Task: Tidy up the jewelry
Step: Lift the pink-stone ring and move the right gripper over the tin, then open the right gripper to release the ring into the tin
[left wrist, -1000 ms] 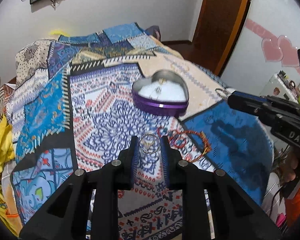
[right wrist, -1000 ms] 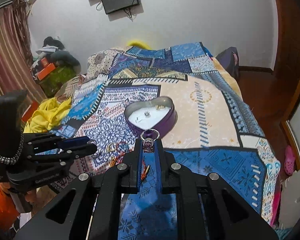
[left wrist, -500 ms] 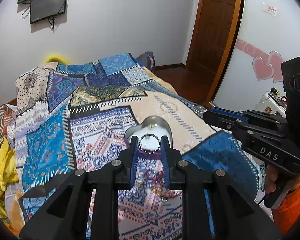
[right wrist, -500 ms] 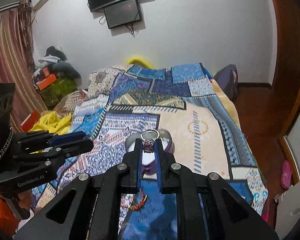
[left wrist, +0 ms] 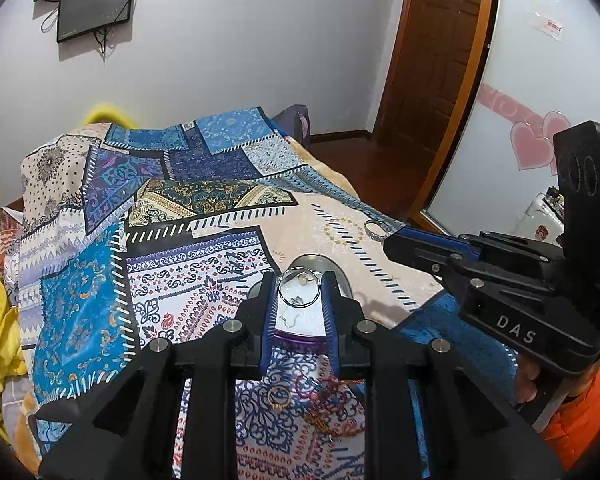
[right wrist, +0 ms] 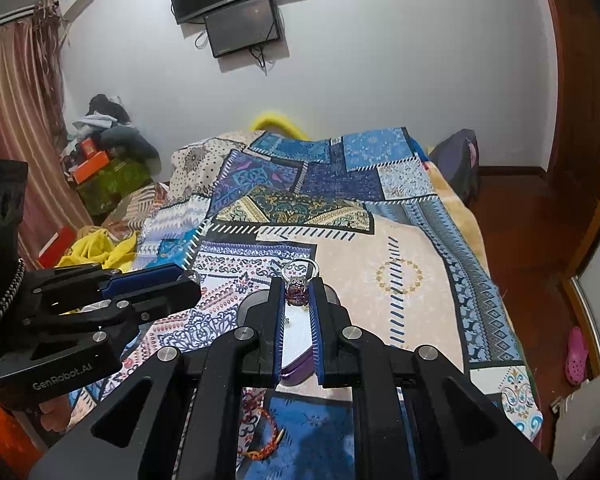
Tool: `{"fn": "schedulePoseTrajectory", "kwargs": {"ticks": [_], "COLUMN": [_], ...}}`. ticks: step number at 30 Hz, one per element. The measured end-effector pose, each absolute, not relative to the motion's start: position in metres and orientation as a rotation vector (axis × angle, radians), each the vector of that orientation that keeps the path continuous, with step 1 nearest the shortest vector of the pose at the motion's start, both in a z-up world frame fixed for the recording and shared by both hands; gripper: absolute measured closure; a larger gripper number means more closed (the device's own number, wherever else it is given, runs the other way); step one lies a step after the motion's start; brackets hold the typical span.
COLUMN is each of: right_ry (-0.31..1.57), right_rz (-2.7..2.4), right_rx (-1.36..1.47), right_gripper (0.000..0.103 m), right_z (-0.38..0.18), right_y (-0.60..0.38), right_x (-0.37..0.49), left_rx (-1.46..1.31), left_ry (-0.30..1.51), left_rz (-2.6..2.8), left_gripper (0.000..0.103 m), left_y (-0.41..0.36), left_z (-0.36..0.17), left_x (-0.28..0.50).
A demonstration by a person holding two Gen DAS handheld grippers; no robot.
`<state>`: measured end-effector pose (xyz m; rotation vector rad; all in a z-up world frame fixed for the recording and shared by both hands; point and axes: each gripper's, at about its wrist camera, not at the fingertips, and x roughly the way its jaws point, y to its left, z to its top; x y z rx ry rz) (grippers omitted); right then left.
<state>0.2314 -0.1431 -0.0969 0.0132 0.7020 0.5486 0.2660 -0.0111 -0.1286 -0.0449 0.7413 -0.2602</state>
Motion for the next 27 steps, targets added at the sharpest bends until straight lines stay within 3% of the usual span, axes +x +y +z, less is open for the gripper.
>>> {"fn": "schedulePoseTrajectory", "kwargs": {"ticks": [14, 27], "right_ry": [0.825, 0.864], "right_rz": [0.565, 0.582], "right_rx": [-0.032, -0.09], "right_gripper": [0.092, 0.092], "right_z": [-0.136, -0.147], "right_y": [-0.133, -0.124], "right_x": [0.257, 0.261], "left_rx": [-0.065, -0.075], "left_ry": [0.881, 0.927], "left_rz": [-0.273, -0.278], "left_gripper": [0.082, 0.082], "left_y": [-0.008, -0.008], "left_z": [-0.176, -0.189], "left_x": [0.308, 0.321]}}
